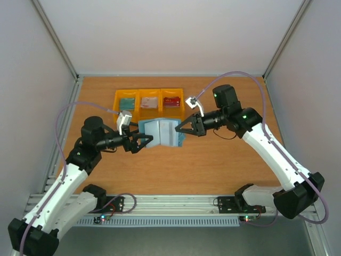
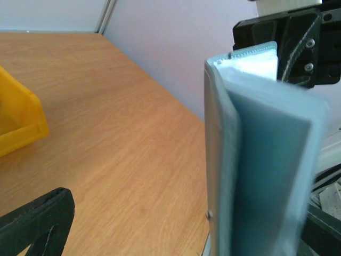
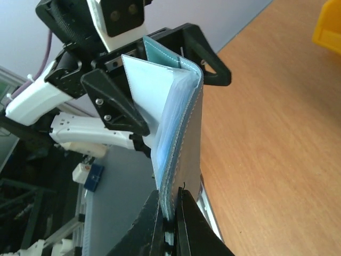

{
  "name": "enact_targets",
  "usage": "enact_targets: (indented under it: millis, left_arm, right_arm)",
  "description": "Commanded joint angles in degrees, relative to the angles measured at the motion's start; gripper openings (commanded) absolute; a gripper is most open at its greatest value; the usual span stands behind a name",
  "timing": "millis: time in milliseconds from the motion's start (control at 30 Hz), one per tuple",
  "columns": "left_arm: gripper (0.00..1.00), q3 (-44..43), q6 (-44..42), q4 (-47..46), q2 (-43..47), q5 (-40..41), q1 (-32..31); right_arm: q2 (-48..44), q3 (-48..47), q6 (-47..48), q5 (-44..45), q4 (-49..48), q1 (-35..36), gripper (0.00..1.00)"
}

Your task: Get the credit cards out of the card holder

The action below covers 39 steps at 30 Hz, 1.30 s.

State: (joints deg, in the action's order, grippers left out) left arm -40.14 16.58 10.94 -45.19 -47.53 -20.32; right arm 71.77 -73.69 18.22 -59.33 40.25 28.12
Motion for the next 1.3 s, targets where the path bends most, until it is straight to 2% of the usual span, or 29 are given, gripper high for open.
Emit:
enact_targets:
  millis: [0, 100, 233, 433, 500, 633, 833, 1133, 1267]
  left_arm:
    - [0.97, 4.22, 10.23, -16.99, 2.16, -0.93, -0.12]
    - [0.82, 7.23, 12.33, -21.51, 3.83, -3.50, -0.23]
    - [0.56, 9.83, 12.06, -21.33, 4.48, -1.29, -1.13]
    - [0.02, 11.07, 10.47, -23.37, 5.07, 0.19, -1.85]
    - [0.00, 11.47, 11.60, -26.10, 5.10, 0.82, -2.68]
    - [0.00, 11.07, 13.64, -29.13, 5.23, 3.27, -4.09]
    - [0.00, 11.02, 16.79, -29.73, 6.66, 3.08, -4.46]
    - [0.00, 11.30, 17.95, -29.93, 6.08, 4.72, -4.85]
    - [0.00, 11.40, 18.18, -29.84, 6.08, 5.25, -4.91]
  right_arm:
    - [1.05, -3.04, 3.72, 1.53, 4.53, 3.53, 0.01]
    - [2.08, -4.48, 4.72, 3.67, 6.77, 4.38, 0.01]
    - [2.96, -4.67, 4.48, 1.89, 4.78, 5.57, 0.01]
    - [2.76, -4.93, 5.72, -1.85, 2.50, 6.49, 0.01]
    - [2.24, -3.47, 4.53, -0.98, -0.07, 6.45, 0.02]
    - [1.21, 1.73, -0.48, 6.39, -8.18, 6.44, 0.13]
    - [-0.89, 6.41, -2.78, 16.25, -13.64, 6.49, 0.16]
    - [0.21, 9.19, -6.41, 12.99, -21.88, 7.84, 0.27]
    - [0.52, 9.79, -7.19, 7.45, -24.56, 7.83, 0.37]
